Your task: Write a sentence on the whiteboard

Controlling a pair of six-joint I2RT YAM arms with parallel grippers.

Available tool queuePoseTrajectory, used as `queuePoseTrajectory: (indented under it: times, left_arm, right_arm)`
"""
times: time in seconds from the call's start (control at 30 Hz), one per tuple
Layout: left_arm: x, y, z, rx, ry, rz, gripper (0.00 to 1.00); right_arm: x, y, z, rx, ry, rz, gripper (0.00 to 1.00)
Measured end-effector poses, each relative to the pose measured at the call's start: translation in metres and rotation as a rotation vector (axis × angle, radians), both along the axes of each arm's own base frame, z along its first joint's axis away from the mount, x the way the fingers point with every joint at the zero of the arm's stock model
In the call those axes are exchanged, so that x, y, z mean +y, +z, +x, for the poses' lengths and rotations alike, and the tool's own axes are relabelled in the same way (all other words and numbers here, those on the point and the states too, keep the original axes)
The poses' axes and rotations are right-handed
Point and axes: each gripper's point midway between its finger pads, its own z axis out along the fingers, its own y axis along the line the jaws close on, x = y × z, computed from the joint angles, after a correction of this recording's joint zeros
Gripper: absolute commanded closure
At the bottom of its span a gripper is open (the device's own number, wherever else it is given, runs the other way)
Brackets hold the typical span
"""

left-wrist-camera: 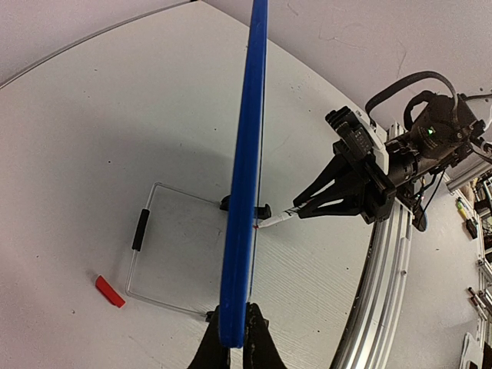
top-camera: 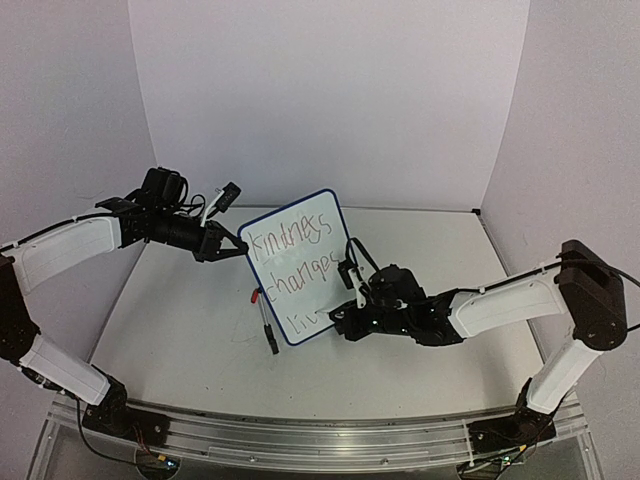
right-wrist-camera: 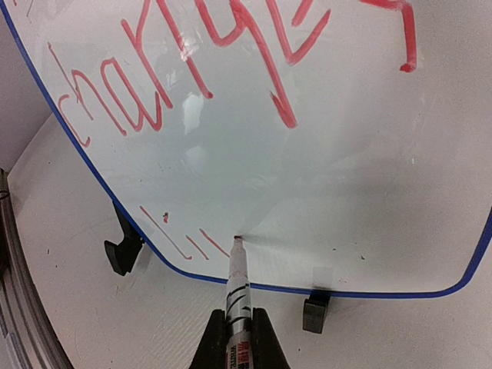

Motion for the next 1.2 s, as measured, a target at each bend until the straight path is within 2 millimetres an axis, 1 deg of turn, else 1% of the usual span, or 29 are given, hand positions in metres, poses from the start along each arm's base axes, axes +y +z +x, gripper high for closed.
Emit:
queuePoseTrajectory:
  times: [0.6, 1.2]
  left_arm:
    - [0.0, 0.0, 0.0, 0.0, 0.0, 0.0, 1.0]
    - [0.0, 0.0, 0.0, 0.0, 0.0, 0.0, 1.0]
  right_arm:
    - [0.0, -0.001, 0.0, 0.013, -0.01, 0.008, 1.0]
    - [0.0, -0.016, -0.006, 0.056, 0.002, -0.004, 1.0]
